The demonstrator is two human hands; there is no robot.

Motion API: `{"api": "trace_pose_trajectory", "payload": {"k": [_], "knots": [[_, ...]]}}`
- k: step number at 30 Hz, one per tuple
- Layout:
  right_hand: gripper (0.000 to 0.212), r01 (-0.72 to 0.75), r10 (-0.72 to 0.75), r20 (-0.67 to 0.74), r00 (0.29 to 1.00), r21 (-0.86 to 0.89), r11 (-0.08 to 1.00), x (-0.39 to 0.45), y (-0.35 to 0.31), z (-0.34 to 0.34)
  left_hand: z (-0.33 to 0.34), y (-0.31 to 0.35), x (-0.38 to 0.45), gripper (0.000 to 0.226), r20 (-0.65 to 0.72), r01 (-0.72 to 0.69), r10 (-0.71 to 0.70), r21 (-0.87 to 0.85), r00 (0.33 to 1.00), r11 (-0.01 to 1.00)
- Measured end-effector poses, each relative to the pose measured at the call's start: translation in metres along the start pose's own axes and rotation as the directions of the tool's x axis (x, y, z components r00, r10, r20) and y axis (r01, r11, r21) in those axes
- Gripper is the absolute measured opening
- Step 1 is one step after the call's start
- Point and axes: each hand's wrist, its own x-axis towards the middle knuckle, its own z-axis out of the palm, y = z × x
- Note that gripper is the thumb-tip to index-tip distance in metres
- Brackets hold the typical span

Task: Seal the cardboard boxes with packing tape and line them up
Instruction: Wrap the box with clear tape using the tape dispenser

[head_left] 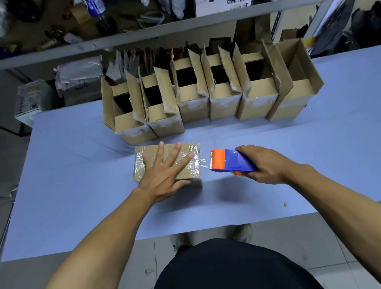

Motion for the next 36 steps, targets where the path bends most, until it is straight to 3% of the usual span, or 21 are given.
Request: {"api": "trace_pose_trajectory", "payload": {"k": [2,5,7,13,15,18,21,26,31,33,36], "knots": [[0.049,-0.01,0.011,0.018,1.0,-0.039,0.999,0.004,-0.003,0.002,0.0,0.0,0.0,0.078,-0.01,0.0,0.0,-0.009,1.0,1.0],[0.079,-0.049,0.062,0.079,0.995,-0.157,0.986,0.011,-0.015,0.004,0.001,0.001,-0.001,0.077,-0.011,0.001,-0.002,-0.021,1.0,1.0],[0.088,-0.079,0.092,0.063,0.994,-0.191,0.978,0.012,-0.02,-0.003,0.001,-0.001,-0.001,0.076,-0.022,0.006,-0.007,-0.032,1.0,0.999],[0.062,-0.098,0.098,-0.023,0.995,-0.403,0.91,0.026,-0.062,-0.017,0.006,0.002,-0.001,0.078,-0.041,0.003,-0.004,-0.021,0.999,1.0],[0.044,-0.134,0.131,-0.04,0.991,-0.453,0.882,0.039,-0.081,-0.018,0.006,0.002,-0.001,0.077,-0.045,0.005,-0.006,-0.015,0.999,1.0],[0.031,-0.182,0.23,0.016,0.973,-0.553,0.813,0.051,-0.091,0.005,0.007,0.007,-0.005,0.078,-0.049,0.026,-0.026,-0.002,0.998,1.0],[0.041,-0.314,0.334,-0.01,0.943,-0.365,0.876,0.049,-0.086,0.039,0.01,0.014,-0.01,0.079,-0.055,0.087,-0.09,-0.042,0.994,0.995],[0.046,-0.375,0.371,-0.064,0.926,-0.249,0.893,0.052,-0.075,0.037,-0.001,0.025,-0.011,0.082,0.011,0.192,-0.192,-0.098,0.981,0.976],[0.06,-0.418,0.412,-0.158,0.897,-0.005,0.909,0.05,-0.064,0.016,-0.026,-0.002,-0.003,0.073,-0.071,0.161,-0.171,-0.127,0.983,0.979],[0.069,-0.424,0.428,-0.16,0.889,0.065,0.903,0.048,-0.063,0.011,-0.021,-0.008,0.001,0.069,0.039,0.218,-0.215,-0.219,0.976,0.951],[0.08,-0.423,0.444,-0.159,0.882,0.147,0.894,0.044,-0.057,0.008,-0.013,0.0,-0.001,0.075,0.154,0.374,-0.341,-0.418,0.927,0.828]]}}
